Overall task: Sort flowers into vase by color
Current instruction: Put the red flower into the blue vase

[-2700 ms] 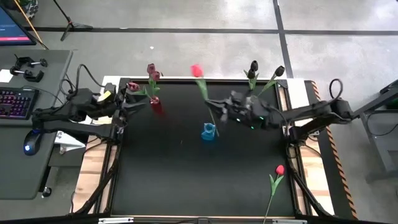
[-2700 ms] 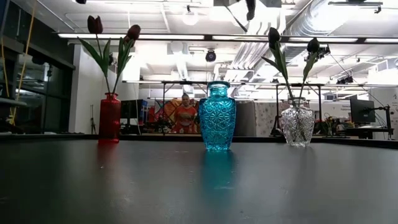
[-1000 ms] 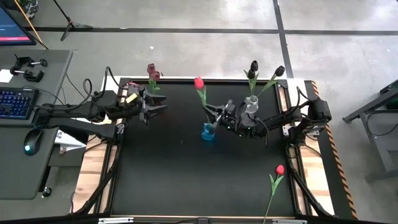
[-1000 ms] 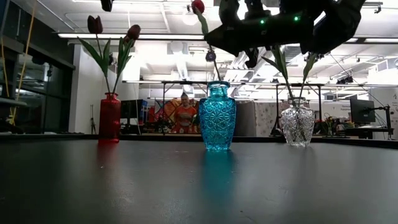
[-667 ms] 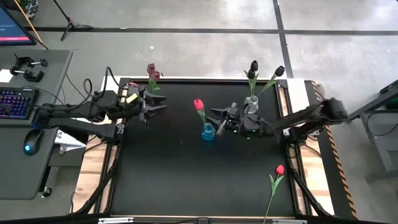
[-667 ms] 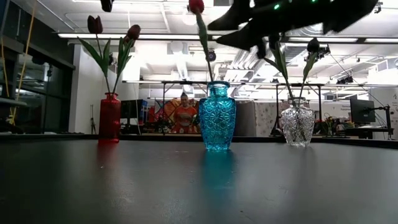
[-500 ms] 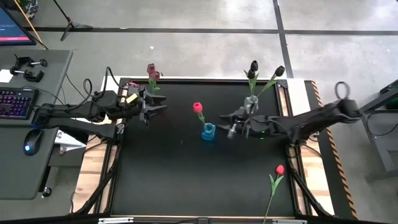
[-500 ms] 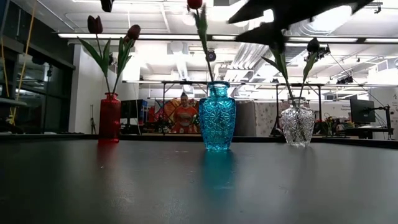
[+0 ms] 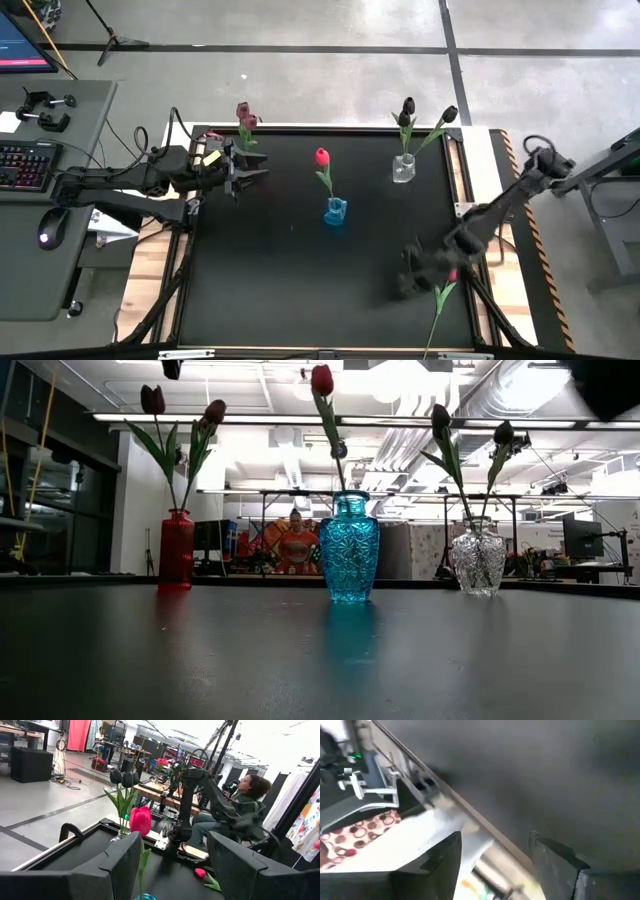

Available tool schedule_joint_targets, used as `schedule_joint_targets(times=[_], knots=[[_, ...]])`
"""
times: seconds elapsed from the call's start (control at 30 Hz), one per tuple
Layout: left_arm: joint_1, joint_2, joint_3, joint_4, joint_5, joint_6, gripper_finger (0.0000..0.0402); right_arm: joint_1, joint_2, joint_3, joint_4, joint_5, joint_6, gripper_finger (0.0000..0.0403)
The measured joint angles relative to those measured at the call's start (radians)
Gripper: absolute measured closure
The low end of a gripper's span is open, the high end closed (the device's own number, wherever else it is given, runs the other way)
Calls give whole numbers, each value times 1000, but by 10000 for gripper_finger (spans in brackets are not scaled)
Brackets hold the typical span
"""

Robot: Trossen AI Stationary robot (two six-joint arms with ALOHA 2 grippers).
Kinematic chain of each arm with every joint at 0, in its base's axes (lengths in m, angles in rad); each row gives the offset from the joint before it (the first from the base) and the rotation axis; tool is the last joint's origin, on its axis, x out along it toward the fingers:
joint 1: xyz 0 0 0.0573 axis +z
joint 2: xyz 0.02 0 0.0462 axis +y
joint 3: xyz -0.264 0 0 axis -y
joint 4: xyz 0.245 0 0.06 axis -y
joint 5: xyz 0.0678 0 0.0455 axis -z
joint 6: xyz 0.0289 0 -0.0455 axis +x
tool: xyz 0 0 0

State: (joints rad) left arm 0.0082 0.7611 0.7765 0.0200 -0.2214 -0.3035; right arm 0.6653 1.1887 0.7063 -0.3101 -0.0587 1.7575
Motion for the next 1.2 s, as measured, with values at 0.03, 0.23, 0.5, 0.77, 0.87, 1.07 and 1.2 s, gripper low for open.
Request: schedule_joint_targets(times=[0.03,0.23,0.5,0.77,0.87,1.07,1.2], knots=[[0,0,0,0,0,0,188,47,21,0,20,-2,86,187],[0,0,0,0,-2,9,188,226,133,0,43,-119,536,187],[0,0,0,0,-2,9,188,257,279,0,-4,-280,587,187],[0,0,0,0,-2,8,188,250,329,-1,-152,-283,594,187],[0,0,0,0,-2,-5,188,251,329,-1,-156,-284,579,187],[0,0,0,0,-2,-7,188,249,346,-1,-168,-284,564,218],[0,0,0,0,-2,-8,188,245,401,4,-125,-294,568,291]])
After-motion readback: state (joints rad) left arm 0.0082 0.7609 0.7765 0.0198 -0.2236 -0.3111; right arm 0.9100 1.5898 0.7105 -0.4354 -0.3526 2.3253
